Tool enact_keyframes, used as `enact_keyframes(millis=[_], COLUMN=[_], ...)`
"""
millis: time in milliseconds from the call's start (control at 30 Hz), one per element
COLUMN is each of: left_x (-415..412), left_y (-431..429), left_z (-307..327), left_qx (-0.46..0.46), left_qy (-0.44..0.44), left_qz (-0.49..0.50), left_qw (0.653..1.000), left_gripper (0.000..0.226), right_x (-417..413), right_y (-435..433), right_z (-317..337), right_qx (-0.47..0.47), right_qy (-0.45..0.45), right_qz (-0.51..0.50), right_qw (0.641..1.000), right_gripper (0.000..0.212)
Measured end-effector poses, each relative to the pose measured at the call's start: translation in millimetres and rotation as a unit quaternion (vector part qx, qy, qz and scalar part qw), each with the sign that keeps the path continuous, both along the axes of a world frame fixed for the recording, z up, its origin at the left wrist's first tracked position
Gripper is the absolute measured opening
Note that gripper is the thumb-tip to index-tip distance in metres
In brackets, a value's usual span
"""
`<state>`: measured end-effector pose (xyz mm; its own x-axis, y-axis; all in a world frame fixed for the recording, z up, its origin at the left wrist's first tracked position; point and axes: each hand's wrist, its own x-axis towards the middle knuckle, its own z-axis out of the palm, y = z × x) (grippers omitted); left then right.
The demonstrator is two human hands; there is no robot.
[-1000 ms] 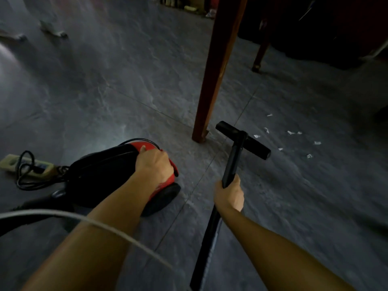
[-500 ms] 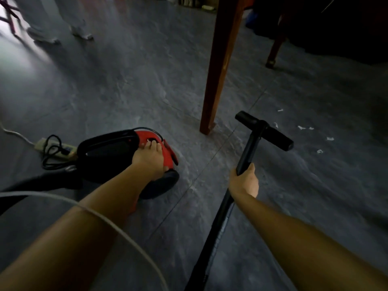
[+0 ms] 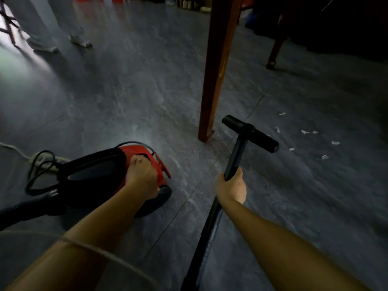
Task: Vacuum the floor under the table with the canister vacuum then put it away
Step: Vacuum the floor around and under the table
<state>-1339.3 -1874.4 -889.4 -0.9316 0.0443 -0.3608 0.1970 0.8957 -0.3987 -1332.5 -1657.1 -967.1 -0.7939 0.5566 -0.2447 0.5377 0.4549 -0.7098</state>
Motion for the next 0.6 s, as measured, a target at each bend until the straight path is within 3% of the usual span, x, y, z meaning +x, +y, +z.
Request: enact_keyframes(millis=[67, 133, 333, 600], left_x=[-2.5, -12.2, -53.8, -95.4], left_y=[12.1, 31.9, 152.7, 260.7], left_z=[0.9, -2.1, -7.1, -8.1], left_qx=[0.005, 0.066, 0.201, 0.26], left_qy=[0.026, 0.049, 0.082, 0.052], left_qz=[0.007, -0.006, -0.164, -0.172], left_qw=[1.0, 0.997, 0.962, 0.949], left_gripper=[0.077, 0.071, 0.06, 0.055], right_x=[-0.8, -2.0, -14.9, -70.4], right_y=[5.3, 13.9, 68.9, 170.7], right_z=[3.5, 1.9, -4.3, 7.5], right_qx=[-0.001, 0.007, 0.033, 0.077], right_qy=[-0.005, -0.017, -0.017, -0.043], right_qz=[0.003, 0.004, -0.008, -0.009], right_qw=[1.0, 1.0, 0.999, 0.996], right_gripper=[0.069, 0.072, 0.071, 0.065])
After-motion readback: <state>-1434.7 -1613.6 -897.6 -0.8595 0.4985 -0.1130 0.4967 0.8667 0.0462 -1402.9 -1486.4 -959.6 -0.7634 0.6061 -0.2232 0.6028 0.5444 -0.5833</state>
